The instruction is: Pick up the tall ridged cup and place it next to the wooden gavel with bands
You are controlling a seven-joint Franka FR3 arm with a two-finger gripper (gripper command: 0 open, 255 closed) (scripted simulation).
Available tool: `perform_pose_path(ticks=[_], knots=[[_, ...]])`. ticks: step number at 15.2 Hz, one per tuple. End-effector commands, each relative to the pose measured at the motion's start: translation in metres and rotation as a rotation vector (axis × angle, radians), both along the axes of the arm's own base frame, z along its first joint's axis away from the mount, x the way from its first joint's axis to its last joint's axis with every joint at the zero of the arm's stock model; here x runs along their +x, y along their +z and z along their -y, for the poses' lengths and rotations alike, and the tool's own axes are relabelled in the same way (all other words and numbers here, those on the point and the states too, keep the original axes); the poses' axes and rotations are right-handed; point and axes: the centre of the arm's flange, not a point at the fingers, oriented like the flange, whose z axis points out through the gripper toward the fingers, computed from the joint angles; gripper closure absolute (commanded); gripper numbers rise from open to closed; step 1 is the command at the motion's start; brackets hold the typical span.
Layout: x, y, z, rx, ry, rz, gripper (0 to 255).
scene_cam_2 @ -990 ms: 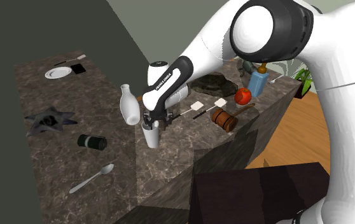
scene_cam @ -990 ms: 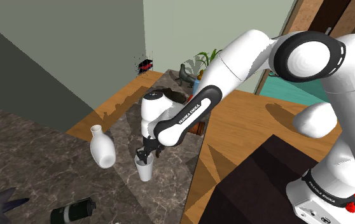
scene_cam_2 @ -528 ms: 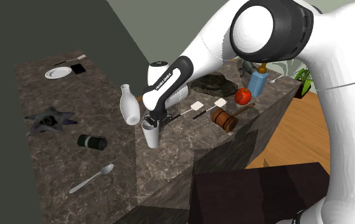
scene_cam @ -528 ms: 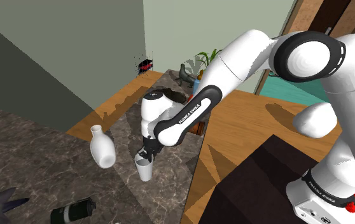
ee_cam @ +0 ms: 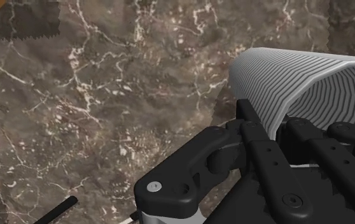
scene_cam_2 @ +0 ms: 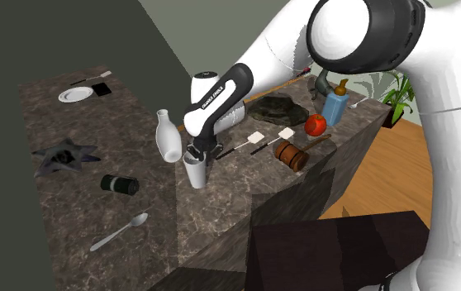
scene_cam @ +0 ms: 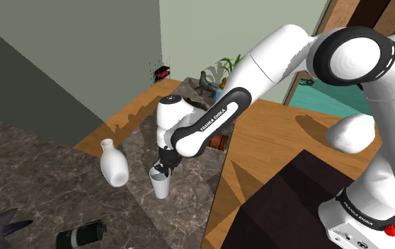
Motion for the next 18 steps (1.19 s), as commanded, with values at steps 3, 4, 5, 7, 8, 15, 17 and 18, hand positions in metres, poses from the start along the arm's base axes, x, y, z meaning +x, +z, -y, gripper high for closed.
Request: perform_pose_path(ticks=[3, 4, 5, 7, 8, 15, 17, 18], knots=[[0.000, 0.023, 0.000, 0.000, 0.000, 0.000, 255], [0.000, 0.028, 0.000, 0.000, 0.000, 0.000, 255], [0.000, 0.033, 0.000, 0.000, 0.000, 0.000, 255], [0.000, 0.044, 0.000, 0.000, 0.000, 0.000, 255], [0.000, 0.049, 0.000, 0.000, 0.000, 0.000, 255], [0.000, 0.086, 0.000, 0.000, 0.000, 0.000, 255], [0.000, 0.097, 0.000, 0.000, 0.000, 0.000, 255], [0.000, 0.102, 0.000, 0.000, 0.000, 0.000, 255]])
